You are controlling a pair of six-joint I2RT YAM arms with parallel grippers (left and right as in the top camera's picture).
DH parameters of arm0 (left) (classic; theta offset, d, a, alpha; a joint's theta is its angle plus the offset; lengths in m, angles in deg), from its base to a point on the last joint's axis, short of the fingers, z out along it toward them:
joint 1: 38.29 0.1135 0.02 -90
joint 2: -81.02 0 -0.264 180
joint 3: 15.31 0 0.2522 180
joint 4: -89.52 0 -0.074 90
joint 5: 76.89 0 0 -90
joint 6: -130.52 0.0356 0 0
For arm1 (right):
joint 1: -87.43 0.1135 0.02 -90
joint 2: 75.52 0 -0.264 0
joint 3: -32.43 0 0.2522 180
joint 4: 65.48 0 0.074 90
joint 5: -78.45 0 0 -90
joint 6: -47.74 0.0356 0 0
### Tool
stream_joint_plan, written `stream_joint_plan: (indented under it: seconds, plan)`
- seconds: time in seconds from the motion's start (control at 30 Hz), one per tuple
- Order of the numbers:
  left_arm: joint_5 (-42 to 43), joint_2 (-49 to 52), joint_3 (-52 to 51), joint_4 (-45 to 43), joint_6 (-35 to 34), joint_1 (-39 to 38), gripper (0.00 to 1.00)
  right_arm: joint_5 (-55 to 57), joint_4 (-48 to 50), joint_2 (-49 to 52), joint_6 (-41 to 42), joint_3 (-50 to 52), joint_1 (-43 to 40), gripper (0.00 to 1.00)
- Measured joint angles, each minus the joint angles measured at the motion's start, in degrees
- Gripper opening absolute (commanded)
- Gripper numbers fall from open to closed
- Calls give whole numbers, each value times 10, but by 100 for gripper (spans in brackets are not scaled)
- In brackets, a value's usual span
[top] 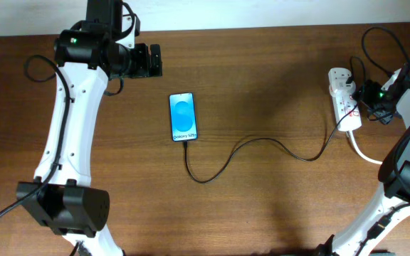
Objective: Plug charger to phone and switch on socket
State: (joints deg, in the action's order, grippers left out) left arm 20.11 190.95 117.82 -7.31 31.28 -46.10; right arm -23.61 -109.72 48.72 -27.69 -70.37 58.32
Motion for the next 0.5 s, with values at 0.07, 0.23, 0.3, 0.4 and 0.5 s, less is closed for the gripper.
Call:
stream_joint_plan:
  seconds: [0.07,0.23,0.3,0.4,0.5]
  plan:
    - [0,0,0,0,0,0,100,0,-5,0,1,0,-1,84]
    - [0,0,0,0,0,0,100,27,-14,0,2,-5,10,84]
    - [0,0,0,0,0,0,100,33,-19,0,3,-8,12,84]
    - [0,0,0,0,0,0,99,33,-34,0,-3,-10,14,84]
    - [0,0,0,0,0,0,99,35,-34,0,-3,-10,14,85]
